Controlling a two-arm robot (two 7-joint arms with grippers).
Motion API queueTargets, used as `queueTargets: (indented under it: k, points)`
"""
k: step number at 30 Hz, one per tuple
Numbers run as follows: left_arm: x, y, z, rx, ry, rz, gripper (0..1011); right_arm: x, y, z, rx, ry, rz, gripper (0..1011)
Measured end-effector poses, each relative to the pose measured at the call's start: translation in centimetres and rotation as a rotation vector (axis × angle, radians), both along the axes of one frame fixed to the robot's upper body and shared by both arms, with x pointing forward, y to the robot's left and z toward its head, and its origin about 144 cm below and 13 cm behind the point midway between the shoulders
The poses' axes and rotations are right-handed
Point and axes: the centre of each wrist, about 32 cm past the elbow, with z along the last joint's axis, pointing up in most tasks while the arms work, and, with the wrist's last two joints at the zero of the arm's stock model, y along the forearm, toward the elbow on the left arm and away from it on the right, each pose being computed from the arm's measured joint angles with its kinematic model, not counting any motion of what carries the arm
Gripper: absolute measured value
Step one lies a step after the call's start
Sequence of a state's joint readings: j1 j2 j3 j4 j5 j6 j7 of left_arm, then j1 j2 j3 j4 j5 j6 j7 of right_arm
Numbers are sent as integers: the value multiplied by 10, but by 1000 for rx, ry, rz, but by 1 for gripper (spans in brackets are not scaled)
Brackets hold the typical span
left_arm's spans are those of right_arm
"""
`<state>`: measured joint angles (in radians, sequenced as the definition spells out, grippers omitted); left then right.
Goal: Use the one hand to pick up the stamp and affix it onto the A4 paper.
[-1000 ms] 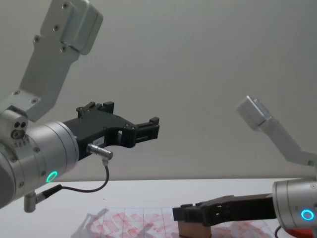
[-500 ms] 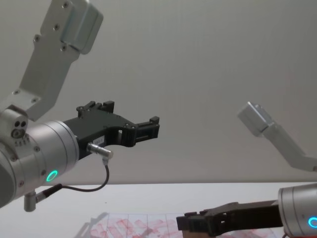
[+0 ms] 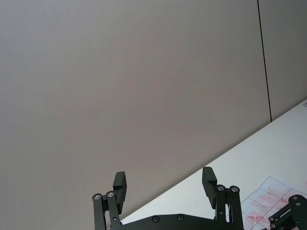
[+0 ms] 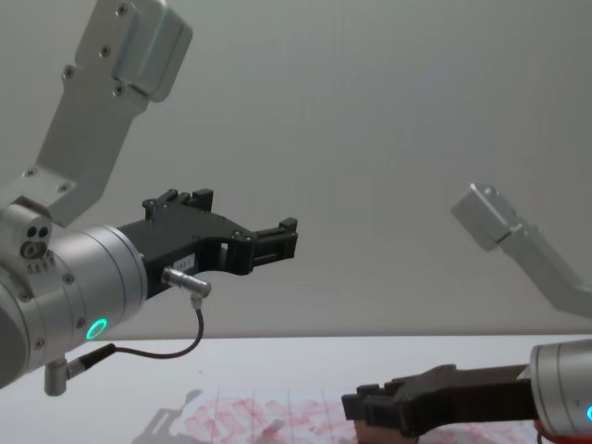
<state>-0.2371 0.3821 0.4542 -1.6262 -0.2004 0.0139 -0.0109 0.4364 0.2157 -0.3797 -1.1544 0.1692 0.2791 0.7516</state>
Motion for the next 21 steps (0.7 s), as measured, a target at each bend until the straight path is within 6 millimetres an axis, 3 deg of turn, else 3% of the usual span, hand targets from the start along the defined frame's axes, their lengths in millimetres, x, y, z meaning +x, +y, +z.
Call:
queueTargets:
  k: [14, 21]
  points:
    - [0, 0, 0, 0, 0, 0, 1001, -5, -5, 15, -2, -185, -16, 227]
    - [0, 0, 0, 0, 0, 0, 1001, -18, -10, 20, 42, -290, -55, 227]
